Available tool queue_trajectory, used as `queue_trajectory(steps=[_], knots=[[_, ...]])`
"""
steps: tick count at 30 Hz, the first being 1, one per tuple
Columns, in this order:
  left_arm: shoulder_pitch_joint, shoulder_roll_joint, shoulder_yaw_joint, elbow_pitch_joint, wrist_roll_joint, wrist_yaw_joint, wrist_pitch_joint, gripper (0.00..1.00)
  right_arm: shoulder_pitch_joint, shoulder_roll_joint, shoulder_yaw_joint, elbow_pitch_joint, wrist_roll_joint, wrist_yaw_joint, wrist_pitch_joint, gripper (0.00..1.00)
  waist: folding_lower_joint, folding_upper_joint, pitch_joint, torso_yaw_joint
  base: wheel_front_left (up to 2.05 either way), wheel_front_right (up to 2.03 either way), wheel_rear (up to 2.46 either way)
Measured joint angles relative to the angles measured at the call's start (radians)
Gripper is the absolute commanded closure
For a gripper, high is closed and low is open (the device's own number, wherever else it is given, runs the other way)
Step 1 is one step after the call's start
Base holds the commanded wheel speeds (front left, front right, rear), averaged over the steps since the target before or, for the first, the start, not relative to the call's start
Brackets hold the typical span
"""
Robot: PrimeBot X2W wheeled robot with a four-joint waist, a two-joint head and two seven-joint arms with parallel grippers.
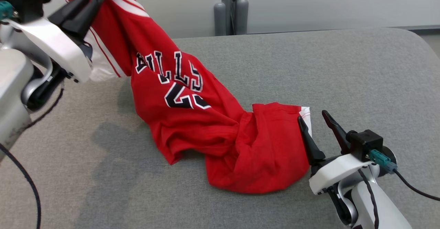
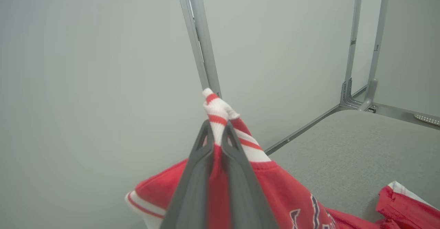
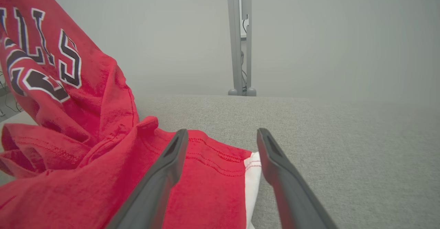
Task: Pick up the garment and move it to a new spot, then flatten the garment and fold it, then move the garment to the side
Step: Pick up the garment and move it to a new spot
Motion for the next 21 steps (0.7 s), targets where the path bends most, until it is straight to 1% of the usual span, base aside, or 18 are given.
queue_trajectory(steps=[5, 10, 11, 21], knots=[[-0.029, 0.035, 0.03, -0.03, 0.005, 0.0, -0.009, 1.0, 0.023, -0.001, -0.026, 0.004, -0.007, 0.0, 0.0, 0.0, 0.0, 0.0, -0.011, 0.03, 0.0, 0.0, 0.0], [-0.086, 0.075, 0.052, -0.06, 0.018, 0.005, -0.006, 1.0, 0.033, 0.0, -0.017, 0.006, -0.006, 0.0, 0.0, 0.0, 0.0, 0.0, -0.026, 0.068, 0.0, 0.0, 0.0], [-0.086, 0.075, 0.052, -0.06, 0.018, 0.005, -0.006, 1.0, 0.033, 0.0, -0.017, 0.006, -0.006, 0.0, 0.0, 0.0, 0.0, 0.0, -0.026, 0.068, 0.0, 0.0, 0.0], [-0.168, 0.16, 0.096, -0.08, 0.021, 0.015, 0.018, 1.0, 0.048, 0.0, -0.016, 0.006, 0.006, 0.0, 0.0, 0.0, 0.0, 0.0, -0.039, 0.136, 0.0, 0.0, 0.0]])
